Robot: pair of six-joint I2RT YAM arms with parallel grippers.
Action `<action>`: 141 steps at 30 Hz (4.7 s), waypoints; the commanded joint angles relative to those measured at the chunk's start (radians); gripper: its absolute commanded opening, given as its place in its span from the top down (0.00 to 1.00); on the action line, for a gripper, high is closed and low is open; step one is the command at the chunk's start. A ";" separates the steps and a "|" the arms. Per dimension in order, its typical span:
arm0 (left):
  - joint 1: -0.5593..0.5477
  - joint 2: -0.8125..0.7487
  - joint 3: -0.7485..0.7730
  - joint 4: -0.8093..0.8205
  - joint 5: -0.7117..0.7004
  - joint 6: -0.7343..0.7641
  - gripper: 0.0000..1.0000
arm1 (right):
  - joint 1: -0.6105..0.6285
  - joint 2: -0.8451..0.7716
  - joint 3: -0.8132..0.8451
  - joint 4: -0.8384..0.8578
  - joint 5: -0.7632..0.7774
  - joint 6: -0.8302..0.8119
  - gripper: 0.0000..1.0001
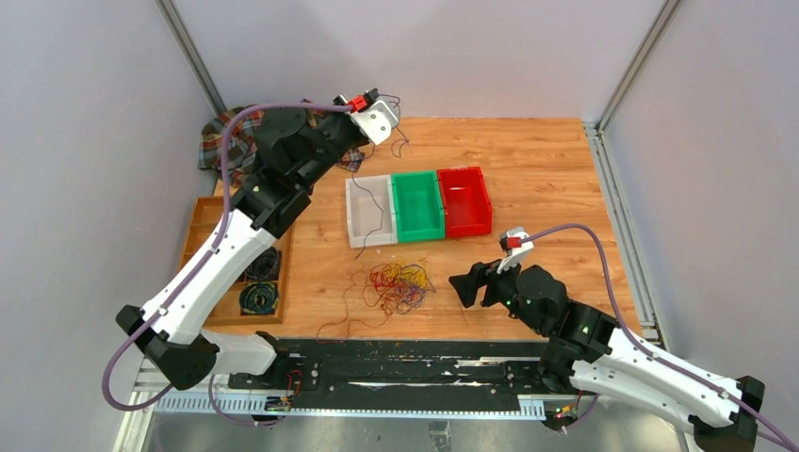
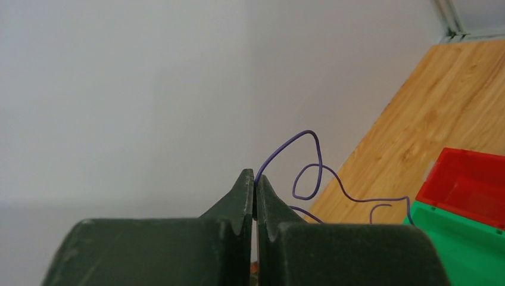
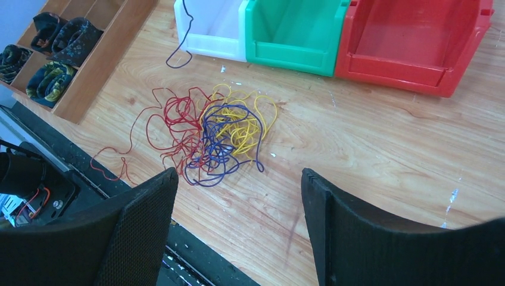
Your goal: Untangle the cables
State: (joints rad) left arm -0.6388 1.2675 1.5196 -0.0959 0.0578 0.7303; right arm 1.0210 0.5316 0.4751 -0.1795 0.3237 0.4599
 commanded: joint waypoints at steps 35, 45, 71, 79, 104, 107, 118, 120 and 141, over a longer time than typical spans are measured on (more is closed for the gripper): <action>0.117 0.058 -0.309 0.051 -0.100 0.082 0.99 | 0.013 0.011 -0.067 0.021 0.052 0.047 0.25; 0.117 0.173 -0.312 -0.026 -0.154 0.096 1.00 | 0.013 0.051 -0.063 0.029 0.076 0.049 0.25; 0.094 0.508 -0.284 0.055 -0.130 -0.089 0.99 | -0.037 0.169 -0.028 0.010 0.080 0.061 0.24; 0.103 0.561 -0.288 0.048 -0.204 -0.065 0.98 | -0.054 0.153 -0.011 -0.021 0.063 0.055 0.24; 0.192 0.460 -0.097 -0.335 0.067 -0.197 0.24 | -0.070 0.093 0.014 -0.088 0.047 0.052 0.23; 0.192 0.443 -0.069 -0.417 0.091 -0.186 0.22 | -0.070 0.094 0.014 -0.086 0.043 0.047 0.23; 0.191 0.452 -0.204 -0.349 0.034 -0.137 0.42 | -0.071 0.118 -0.002 -0.071 0.017 0.058 0.23; 0.188 0.486 -0.214 -0.296 0.000 -0.148 0.48 | -0.071 0.123 -0.005 -0.066 0.016 0.061 0.23; 0.175 0.416 -0.052 -0.510 0.054 -0.154 0.18 | -0.084 0.299 0.011 0.078 -0.108 0.050 0.21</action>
State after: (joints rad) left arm -0.4747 1.8477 1.3949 -0.4397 0.0406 0.5499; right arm 0.9588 0.7860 0.4534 -0.1890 0.2752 0.5190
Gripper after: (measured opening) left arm 0.736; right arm 0.792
